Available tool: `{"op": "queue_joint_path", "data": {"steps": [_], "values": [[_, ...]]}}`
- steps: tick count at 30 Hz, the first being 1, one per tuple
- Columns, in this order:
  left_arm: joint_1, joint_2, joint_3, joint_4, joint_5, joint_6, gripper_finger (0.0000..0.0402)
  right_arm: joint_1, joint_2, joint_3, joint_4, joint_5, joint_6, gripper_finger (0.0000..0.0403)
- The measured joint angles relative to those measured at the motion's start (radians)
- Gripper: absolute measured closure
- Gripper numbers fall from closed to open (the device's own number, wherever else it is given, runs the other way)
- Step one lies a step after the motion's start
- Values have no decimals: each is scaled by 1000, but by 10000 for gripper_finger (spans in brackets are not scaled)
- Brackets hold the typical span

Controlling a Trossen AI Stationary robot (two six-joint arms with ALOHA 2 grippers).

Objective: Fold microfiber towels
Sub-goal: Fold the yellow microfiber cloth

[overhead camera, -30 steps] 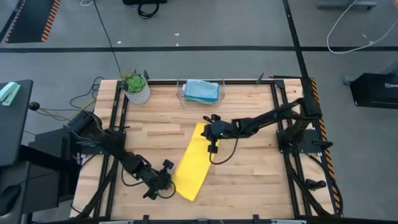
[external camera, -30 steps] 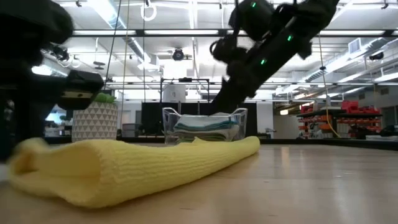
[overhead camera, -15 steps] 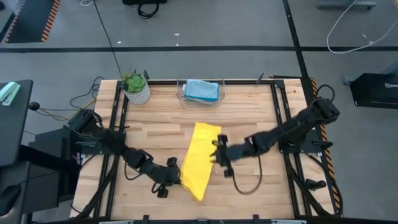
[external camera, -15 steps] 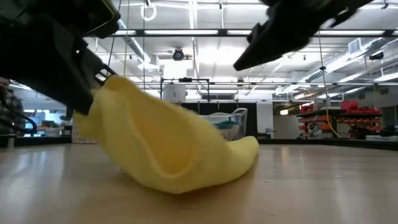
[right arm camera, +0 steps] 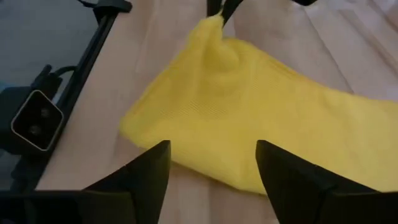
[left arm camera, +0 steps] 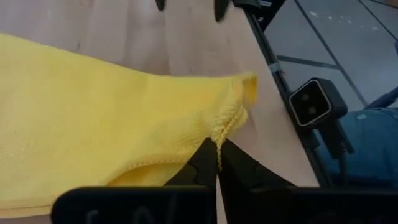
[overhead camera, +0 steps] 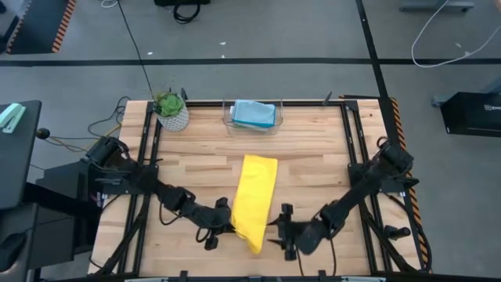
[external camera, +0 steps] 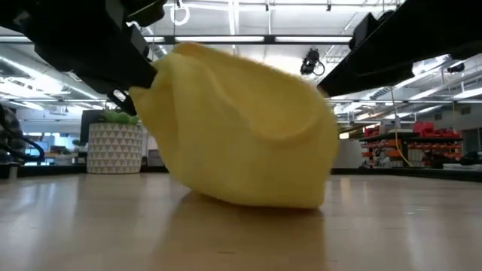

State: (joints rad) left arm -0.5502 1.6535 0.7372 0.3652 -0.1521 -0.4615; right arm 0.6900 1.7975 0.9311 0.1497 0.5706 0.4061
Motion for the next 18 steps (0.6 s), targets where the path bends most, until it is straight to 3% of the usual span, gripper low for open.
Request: {"op": "queue_joint_path", "data": {"steps": [11, 18], "values": [[-3, 0, 9, 3, -16, -95, 394, 112, 286, 376, -251, 201, 36, 157], [-10, 0, 10, 12, -38, -137, 391, 182, 374, 483, -344, 391, 126, 158]]}}
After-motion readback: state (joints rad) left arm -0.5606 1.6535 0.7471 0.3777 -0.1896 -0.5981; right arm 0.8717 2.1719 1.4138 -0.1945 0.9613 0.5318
